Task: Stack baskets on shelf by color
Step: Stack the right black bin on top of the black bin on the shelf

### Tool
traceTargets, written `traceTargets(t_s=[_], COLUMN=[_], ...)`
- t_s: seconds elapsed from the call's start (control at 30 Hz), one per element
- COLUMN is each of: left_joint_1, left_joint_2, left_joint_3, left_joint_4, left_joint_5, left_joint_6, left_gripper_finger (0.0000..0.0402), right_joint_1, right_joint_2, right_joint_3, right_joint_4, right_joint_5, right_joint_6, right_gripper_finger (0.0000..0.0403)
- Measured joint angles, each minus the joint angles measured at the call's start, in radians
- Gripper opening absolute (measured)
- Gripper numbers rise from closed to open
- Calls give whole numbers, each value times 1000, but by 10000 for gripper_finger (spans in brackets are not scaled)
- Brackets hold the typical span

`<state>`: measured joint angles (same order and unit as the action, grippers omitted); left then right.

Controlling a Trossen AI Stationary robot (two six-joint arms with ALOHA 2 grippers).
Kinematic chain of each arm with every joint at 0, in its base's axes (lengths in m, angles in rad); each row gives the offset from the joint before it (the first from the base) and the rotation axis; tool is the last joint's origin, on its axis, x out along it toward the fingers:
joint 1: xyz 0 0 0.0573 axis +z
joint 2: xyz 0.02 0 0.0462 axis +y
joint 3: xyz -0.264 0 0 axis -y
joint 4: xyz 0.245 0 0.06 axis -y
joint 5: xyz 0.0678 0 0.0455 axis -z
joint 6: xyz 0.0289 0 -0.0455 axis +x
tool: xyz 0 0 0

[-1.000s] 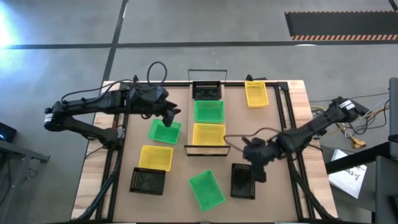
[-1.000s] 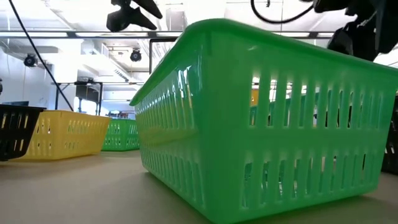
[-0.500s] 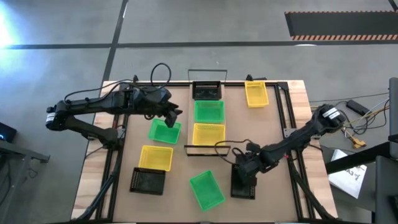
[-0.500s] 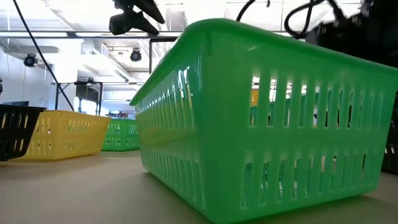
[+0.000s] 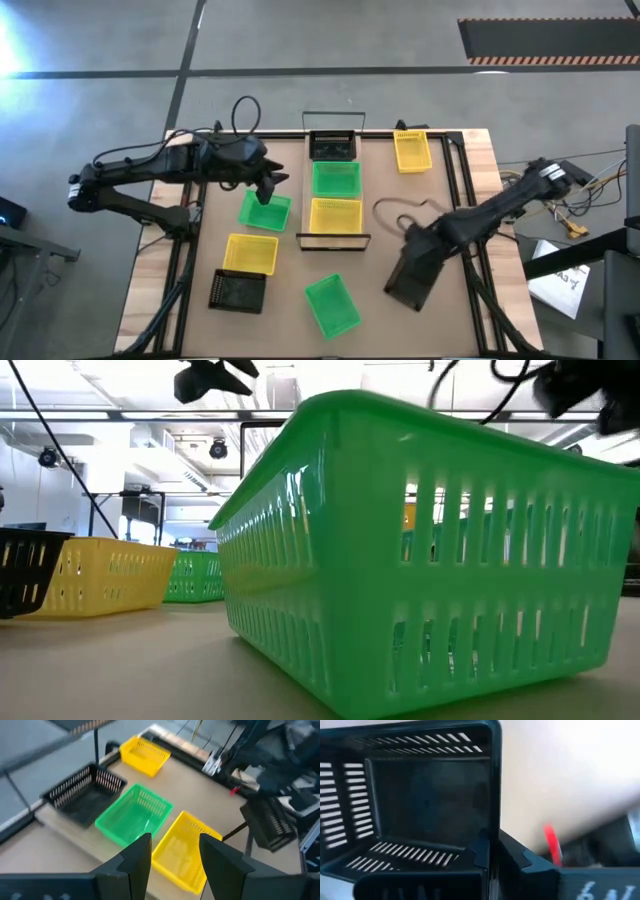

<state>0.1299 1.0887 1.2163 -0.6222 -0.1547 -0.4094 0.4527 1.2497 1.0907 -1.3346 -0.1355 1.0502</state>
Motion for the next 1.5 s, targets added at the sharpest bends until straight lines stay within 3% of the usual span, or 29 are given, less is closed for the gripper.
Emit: traceTargets(t_s=[0.1, 0.23, 0.37, 0.5, 0.63, 0.77, 0.87, 1.17, 1.5], left_joint_1=[0, 0, 1, 2, 2, 3, 3, 3, 3], left_joint_2=[-16, -37, -55, -65, -67, -71, -83, -131, -165], left_joint_3=[1, 1, 1, 1, 1, 1, 1, -1, -28], left_joint_4=[38, 82, 100, 105, 118, 115, 108, 107, 107], left_joint_5=[2, 2, 2, -3, -9, -17, -18, -18, -18], left_joint_6=[42, 111, 183, 229, 273, 308, 316, 316, 315], left_gripper_finger=[151, 151, 151, 151, 151, 151, 151, 151, 151], right_joint_1=[-47, -143, -274, -457, -700, -897, -978, -1056, -1056], right_joint_2=[-90, -211, -260, -241, -154, 3, 143, 471, 625], right_joint_3=[65, 149, 252, 346, 381, 380, 386, 580, 783], right_joint_4=[-137, -147, -133, 8, 199, 333, 415, 444, 251], right_joint_5=[-67, -52, 141, 310, 299, 147, 99, 55, 112], right_joint_6=[86, 204, 299, 257, 143, 3, -48, -123, -152], right_gripper_finger=[9, 9, 9, 9, 9, 9, 9, 9, 9])
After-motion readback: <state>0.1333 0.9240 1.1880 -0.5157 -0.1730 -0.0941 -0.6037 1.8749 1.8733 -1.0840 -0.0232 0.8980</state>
